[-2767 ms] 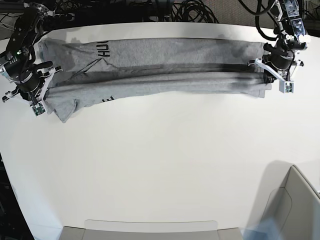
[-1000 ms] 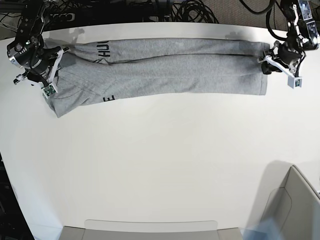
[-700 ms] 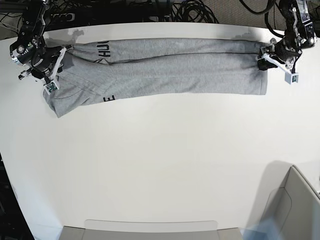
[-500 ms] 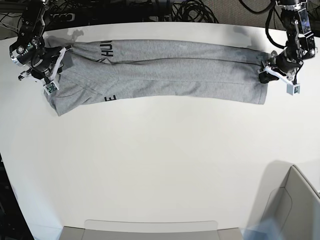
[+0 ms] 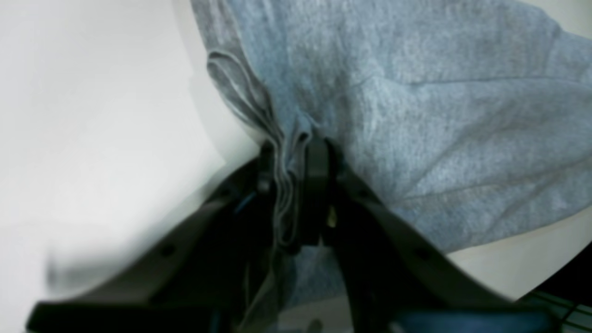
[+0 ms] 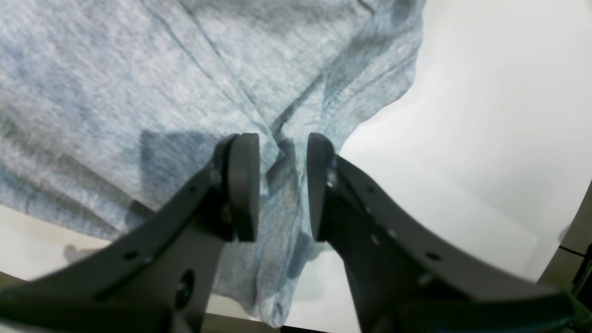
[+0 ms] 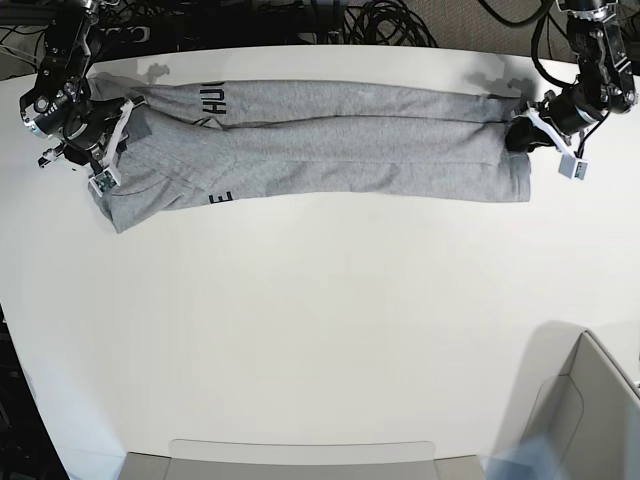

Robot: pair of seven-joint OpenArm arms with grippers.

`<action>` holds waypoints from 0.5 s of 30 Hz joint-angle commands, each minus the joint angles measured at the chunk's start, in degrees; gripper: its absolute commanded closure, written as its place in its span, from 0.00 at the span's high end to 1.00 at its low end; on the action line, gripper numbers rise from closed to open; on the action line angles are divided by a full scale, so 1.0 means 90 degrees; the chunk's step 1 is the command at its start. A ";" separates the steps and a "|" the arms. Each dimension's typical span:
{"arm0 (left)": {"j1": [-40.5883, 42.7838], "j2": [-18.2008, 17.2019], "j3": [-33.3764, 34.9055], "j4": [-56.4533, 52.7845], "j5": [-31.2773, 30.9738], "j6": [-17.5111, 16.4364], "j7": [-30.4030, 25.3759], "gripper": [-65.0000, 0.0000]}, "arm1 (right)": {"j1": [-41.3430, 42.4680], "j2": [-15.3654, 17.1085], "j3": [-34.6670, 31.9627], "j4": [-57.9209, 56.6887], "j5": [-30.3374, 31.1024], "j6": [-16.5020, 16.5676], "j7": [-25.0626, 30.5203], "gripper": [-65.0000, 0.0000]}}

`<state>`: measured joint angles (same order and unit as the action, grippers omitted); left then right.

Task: Fold the T-shirt properly
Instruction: 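Grasp the strip end with the left gripper and fold it toward the right gripper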

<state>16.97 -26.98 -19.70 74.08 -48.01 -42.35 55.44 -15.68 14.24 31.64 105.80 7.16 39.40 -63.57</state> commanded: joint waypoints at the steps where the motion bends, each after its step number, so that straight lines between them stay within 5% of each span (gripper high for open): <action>1: -0.0054 0.0024 0.0084 -0.0217 0.0719 0.0261 0.0614 0.00 | 0.0058 0.0093 0.0026 0.0118 0.0001 0.0067 0.0065 0.27; 7: -0.0132 -0.0123 -0.0023 -0.0510 0.0729 0.0261 0.0302 0.00 | 0.0097 0.0093 0.0026 0.0127 0.0001 0.0067 0.0055 0.27; 15: -0.0171 -0.0396 -0.1322 -0.0520 0.0748 0.0261 0.0214 0.00 | 0.0116 0.0054 0.0026 0.0147 0.0001 0.0067 0.0055 0.27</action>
<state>15.07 -29.78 -31.64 69.28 -44.18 -40.91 54.92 -15.22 13.96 31.64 106.02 7.16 39.40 -63.59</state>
